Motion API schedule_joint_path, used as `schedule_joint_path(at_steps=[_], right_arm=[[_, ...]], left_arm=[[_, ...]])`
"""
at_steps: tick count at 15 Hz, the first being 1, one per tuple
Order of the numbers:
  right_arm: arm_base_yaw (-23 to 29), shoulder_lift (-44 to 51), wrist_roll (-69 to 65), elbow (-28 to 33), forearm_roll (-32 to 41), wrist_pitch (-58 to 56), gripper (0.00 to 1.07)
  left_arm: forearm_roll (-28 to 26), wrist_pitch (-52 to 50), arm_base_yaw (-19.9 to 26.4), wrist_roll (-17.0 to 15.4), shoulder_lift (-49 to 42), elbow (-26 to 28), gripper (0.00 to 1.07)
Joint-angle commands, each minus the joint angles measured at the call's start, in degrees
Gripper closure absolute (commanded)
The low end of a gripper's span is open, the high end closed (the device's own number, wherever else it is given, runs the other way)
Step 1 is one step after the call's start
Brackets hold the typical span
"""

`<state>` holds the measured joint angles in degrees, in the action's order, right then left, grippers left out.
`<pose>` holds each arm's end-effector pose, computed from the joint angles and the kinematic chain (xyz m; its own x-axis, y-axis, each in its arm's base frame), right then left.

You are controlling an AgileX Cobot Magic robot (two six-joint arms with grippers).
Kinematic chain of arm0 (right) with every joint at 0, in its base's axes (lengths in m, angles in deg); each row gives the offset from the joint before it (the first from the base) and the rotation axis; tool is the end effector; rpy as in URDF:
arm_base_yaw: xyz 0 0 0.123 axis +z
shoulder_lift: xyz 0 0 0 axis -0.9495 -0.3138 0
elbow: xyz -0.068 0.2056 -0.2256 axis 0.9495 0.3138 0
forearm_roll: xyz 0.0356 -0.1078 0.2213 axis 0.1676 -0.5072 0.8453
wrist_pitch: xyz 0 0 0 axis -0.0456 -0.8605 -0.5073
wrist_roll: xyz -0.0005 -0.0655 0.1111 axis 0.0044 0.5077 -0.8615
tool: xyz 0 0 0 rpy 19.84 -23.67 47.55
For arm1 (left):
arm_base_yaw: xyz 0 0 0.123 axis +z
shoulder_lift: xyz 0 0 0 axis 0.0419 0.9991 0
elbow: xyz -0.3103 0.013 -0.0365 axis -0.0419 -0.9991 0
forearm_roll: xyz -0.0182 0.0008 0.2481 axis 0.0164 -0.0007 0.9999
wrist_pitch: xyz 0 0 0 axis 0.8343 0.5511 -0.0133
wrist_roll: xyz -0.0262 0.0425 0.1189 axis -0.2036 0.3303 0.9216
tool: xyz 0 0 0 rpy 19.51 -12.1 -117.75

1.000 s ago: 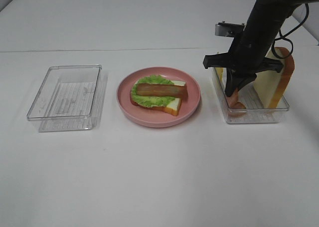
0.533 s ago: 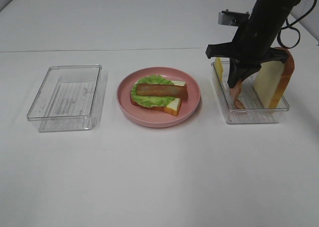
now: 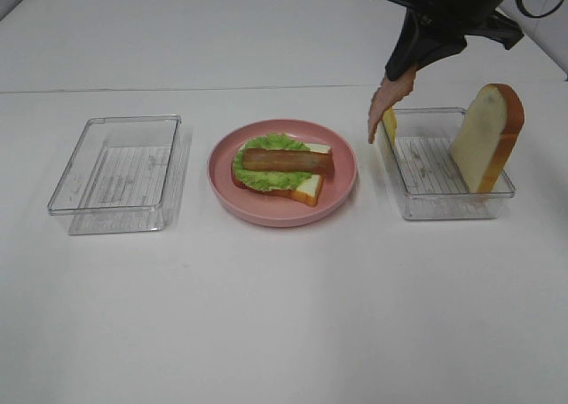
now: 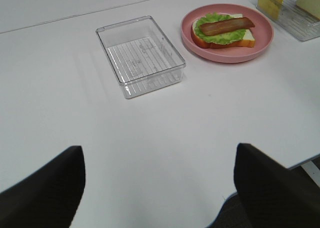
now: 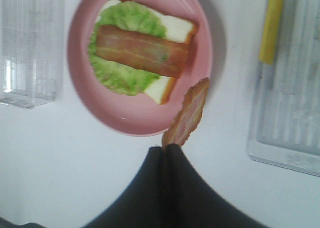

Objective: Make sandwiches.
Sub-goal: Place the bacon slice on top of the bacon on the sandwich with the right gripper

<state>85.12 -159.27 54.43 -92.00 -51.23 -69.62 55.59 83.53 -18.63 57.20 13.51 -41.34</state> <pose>0.3970 0.1347 0.2778 -0.9456 -0.0437 -0.3225 -0.1605 0.9246 0.3455 -0.0011 0.0034 0.2613 -0.4162 0.1348 -0.8992 0.3309 0.9436 -0.0117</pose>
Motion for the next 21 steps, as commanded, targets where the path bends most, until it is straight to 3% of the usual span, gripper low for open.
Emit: schedule_joint_path(at_steps=[1, 4, 7, 16, 18, 21], right_arm=[[3.21, 0.06, 3.44, -0.17, 5.44, -0.11, 1.07], [8.31, -1.15, 4.01, -0.17, 9.17, 7.85, 1.07], [9.51, -4.24, 4.07, -0.17, 14.21, 13.81, 1.07], [9.51, -18.16, 28.25, -0.17, 52.88, 22.23, 1.07], [9.4, -19.94, 29.56, -0.17, 53.51, 22.52, 1.07], [9.4, -20.63, 24.24, -0.17, 44.75, 25.5, 1.07]], left_arm=[[0.11, -0.23, -0.06, 0.06, -1.15, -0.34, 0.28], [0.11, -0.23, -0.06, 0.06, -1.15, -0.34, 0.28], [0.11, -0.23, -0.06, 0.06, -1.15, -0.34, 0.28], [0.11, -0.23, -0.06, 0.06, -1.15, -0.34, 0.28], [0.11, -0.23, -0.06, 0.06, -1.15, -0.34, 0.28], [0.11, -0.23, -0.06, 0.06, -1.15, -0.34, 0.28]])
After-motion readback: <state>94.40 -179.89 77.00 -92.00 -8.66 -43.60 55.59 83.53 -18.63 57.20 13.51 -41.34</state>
